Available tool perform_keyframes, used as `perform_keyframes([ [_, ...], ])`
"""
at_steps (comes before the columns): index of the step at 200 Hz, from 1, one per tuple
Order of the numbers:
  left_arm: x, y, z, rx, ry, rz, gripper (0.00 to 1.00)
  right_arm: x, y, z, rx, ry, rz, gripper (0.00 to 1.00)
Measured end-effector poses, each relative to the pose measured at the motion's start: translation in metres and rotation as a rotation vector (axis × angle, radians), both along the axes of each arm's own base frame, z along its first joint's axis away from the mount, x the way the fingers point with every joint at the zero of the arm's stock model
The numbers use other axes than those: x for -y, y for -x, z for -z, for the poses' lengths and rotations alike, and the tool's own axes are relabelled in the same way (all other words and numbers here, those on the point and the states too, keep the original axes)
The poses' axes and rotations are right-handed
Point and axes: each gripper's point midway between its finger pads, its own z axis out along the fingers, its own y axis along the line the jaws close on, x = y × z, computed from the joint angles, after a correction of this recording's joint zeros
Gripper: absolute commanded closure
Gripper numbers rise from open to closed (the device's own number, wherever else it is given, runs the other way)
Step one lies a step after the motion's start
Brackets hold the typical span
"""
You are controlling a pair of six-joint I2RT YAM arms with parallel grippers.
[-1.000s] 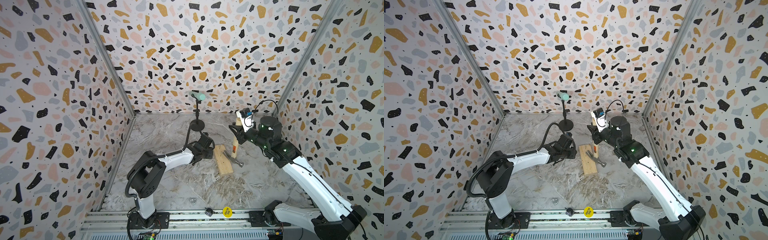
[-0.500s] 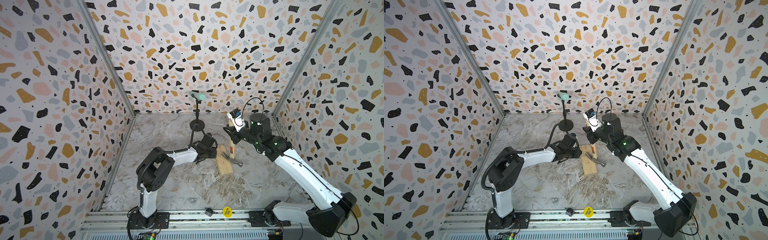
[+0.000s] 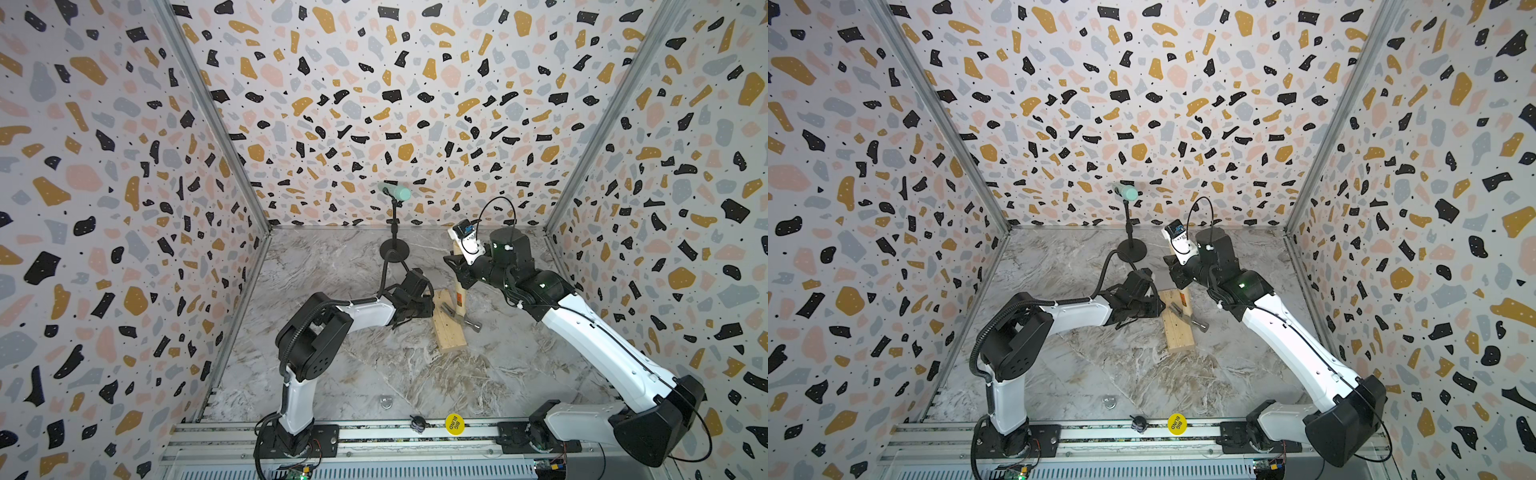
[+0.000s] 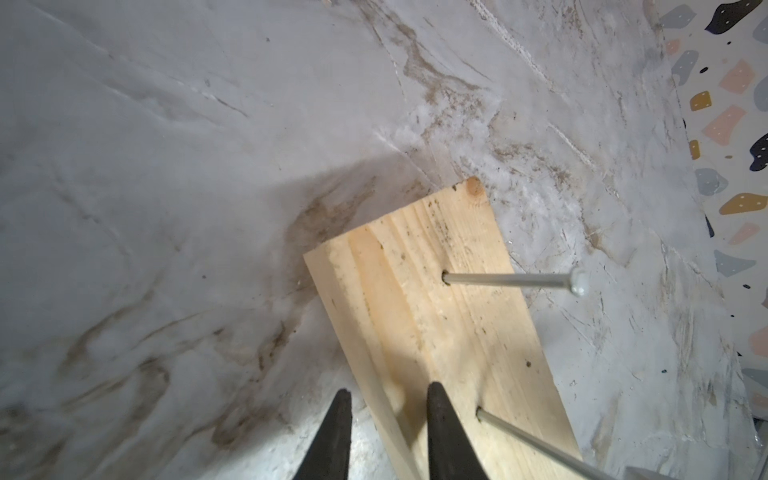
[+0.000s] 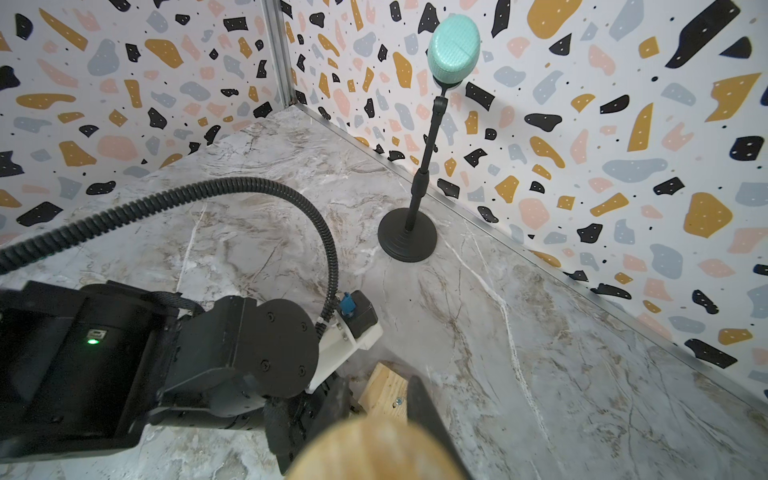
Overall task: Use a claw hammer to pull out a nail
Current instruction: Remove the nail from the mounting plate.
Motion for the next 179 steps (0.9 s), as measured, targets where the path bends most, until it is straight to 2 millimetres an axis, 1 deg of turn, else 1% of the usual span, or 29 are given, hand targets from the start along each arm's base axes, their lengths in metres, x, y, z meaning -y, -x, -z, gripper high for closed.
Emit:
perform_keyframes([
  [91, 0.0, -0.001, 0.0, 0.002, 0.014, -0.006, 0.74, 0.005, -0.004, 0.012, -0.01, 0.033, 0.032, 1.0],
  [123, 0.0, -0.001, 0.001, 0.001, 0.014, -0.006, 0.74, 0.003, -0.006, 0.018, -0.022, 0.04, 0.028, 1.0],
  [157, 0.0, 0.0, 0.001, 0.001, 0.014, -0.006, 0.74, 0.0, -0.01, 0.028, -0.043, 0.055, 0.024, 1.0],
  [179, 0.001, 0.0, 0.001, 0.0, 0.016, -0.004, 0.74, -0.002, -0.012, 0.028, -0.038, 0.054, 0.022, 1.0],
])
